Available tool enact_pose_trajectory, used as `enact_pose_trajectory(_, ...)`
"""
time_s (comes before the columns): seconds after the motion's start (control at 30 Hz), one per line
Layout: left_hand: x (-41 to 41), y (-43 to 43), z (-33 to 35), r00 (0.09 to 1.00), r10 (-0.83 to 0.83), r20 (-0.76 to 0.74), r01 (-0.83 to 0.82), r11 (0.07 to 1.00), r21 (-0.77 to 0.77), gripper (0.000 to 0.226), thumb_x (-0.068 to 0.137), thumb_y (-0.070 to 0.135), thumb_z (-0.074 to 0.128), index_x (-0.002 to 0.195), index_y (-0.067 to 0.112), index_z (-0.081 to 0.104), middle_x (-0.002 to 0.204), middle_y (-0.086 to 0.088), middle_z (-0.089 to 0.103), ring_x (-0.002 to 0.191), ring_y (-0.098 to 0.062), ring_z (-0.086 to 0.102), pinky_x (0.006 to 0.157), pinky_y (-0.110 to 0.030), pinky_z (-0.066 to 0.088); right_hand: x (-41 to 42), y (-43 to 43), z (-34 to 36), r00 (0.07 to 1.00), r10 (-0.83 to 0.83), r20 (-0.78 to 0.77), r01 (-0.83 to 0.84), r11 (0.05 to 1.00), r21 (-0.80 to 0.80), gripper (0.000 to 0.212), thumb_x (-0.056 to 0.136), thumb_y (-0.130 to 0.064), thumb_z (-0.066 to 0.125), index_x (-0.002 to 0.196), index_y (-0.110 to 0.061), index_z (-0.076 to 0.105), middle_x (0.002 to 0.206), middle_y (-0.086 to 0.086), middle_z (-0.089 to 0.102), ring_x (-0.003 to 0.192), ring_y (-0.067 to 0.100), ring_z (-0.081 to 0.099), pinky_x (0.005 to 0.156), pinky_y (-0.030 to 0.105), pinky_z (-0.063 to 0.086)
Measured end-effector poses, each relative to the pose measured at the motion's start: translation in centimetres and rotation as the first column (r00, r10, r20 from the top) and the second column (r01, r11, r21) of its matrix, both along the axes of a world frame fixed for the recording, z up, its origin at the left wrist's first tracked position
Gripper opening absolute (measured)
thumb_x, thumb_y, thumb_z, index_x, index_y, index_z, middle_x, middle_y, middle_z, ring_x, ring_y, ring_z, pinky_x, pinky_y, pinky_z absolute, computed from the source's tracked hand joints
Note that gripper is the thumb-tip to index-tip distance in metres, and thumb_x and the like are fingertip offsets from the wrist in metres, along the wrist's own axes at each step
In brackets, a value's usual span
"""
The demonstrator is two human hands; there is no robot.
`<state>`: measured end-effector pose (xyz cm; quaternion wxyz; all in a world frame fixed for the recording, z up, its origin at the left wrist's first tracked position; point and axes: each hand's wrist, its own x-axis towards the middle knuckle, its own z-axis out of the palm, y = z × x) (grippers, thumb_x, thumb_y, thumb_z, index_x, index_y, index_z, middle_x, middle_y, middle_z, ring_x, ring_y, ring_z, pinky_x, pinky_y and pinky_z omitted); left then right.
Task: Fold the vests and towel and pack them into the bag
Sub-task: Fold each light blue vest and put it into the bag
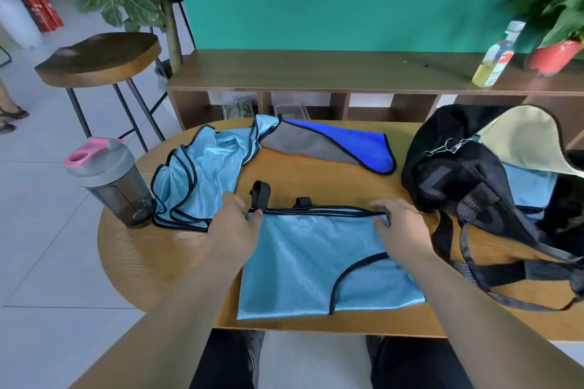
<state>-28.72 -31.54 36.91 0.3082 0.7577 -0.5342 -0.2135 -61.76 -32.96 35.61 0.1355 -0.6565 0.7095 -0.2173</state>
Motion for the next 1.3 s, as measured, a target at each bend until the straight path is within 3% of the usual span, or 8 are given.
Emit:
enact_pose_trajectory(0.2,-1.7,1.7,-0.7,0.899,-0.055,0.435,0.196,0.938,-0.285,0.01,0.095,0.025,0.067,0.094,0.025,0.057,0.098,0.005,0.053,0.09,-0.019,0.051,0.079,-0.039,0.05,4.4,0.1,1.9,0.972,0.177,-0.152,-0.209,0.95,-0.232,0.039,0.097,-0.013,0.066,0.134,-0.024,0.068,0.127,-0.001,0.06,0.122,0.023,0.049,0.101,0.041,0.049)
enact_pose_trajectory(0.4,-4.8,3.8,-3.0,0.717,-0.361,0.596,0.503,0.86,-0.084,0.043,0.106,0.042,0.046,0.142,0.021,0.056,0.146,0.0,0.05,0.141,-0.022,0.042,0.121,-0.041,0.035,10.9,-3.8,4.3,0.957,0.29,0.025,-0.29,0.945,0.151,0.058,0.103,-0.053,0.055,0.155,-0.029,0.043,0.121,-0.007,0.068,0.116,0.02,0.061,0.1,0.046,0.053)
enact_pose_trajectory(0.5,-4.7,3.8,-3.4,0.727,-0.375,0.575,0.486,0.873,-0.045,0.049,0.106,0.043,0.04,0.149,0.02,0.05,0.156,-0.003,0.042,0.151,-0.022,0.03,0.129,-0.042,0.024,12.0,-5.6,4.2,0.947,0.322,-0.027,-0.298,0.902,0.312,0.05,0.099,-0.051,0.062,0.144,-0.03,0.055,0.108,-0.009,0.07,0.106,0.02,0.064,0.091,0.041,0.057)
enact_pose_trajectory(0.63,-4.6,3.8,-3.5,0.717,-0.414,0.56,0.502,0.865,-0.002,0.052,0.108,0.043,0.037,0.154,0.021,0.043,0.163,-0.003,0.033,0.157,-0.021,0.021,0.13,-0.042,0.02,11.8,-6.7,4.0,0.924,0.132,0.359,-0.228,0.943,0.242,0.018,0.093,-0.024,0.065,0.103,-0.029,0.079,0.081,-0.015,0.07,0.055,-0.001,0.056,0.051,0.021,0.047)
enact_pose_trajectory(0.73,-4.6,3.7,-3.5,0.712,-0.428,0.556,0.509,0.861,0.012,0.053,0.107,0.044,0.035,0.155,0.022,0.04,0.163,-0.003,0.031,0.157,-0.021,0.02,0.13,-0.043,0.019,11.0,-7.2,3.5,0.898,0.11,0.427,-0.23,0.943,0.241,0.018,0.098,-0.022,0.063,0.097,-0.029,0.08,0.071,-0.015,0.063,0.037,-0.003,0.045,0.04,0.015,0.037)
enact_pose_trajectory(0.9,-4.7,3.7,-3.3,0.705,-0.436,0.559,0.507,0.861,0.033,0.054,0.107,0.043,0.035,0.156,0.021,0.039,0.163,-0.003,0.03,0.157,-0.022,0.019,0.13,-0.044,0.019,11.3,-7.4,3.5,0.882,0.234,0.409,-0.366,0.887,0.282,0.013,0.098,-0.039,0.069,0.105,-0.039,0.079,0.107,-0.018,0.073,0.093,-0.001,0.066,0.078,0.022,0.053)
enact_pose_trajectory(1.07,-4.7,3.8,-3.2,0.692,-0.444,0.569,0.507,0.86,0.055,0.054,0.107,0.044,0.035,0.156,0.021,0.038,0.163,-0.004,0.03,0.156,-0.024,0.02,0.129,-0.045,0.019,11.3,-7.4,3.9,0.823,0.121,0.555,-0.317,0.909,0.271,0.011,0.091,-0.023,0.082,0.095,-0.034,0.085,0.09,-0.012,0.077,0.077,0.0,0.069,0.062,0.013,0.05)
enact_pose_trajectory(1.3,-4.7,3.7,-3.4,0.689,-0.443,0.573,0.516,0.856,0.042,0.053,0.105,0.044,0.036,0.153,0.021,0.041,0.161,-0.004,0.032,0.155,-0.025,0.022,0.129,-0.045,0.02,11.1,-6.9,3.7,0.725,-0.031,0.688,-0.222,0.936,0.275,0.017,0.095,-0.022,0.071,0.098,-0.033,0.083,0.11,-0.007,0.074,0.112,0.016,0.064,0.104,0.036,0.05)
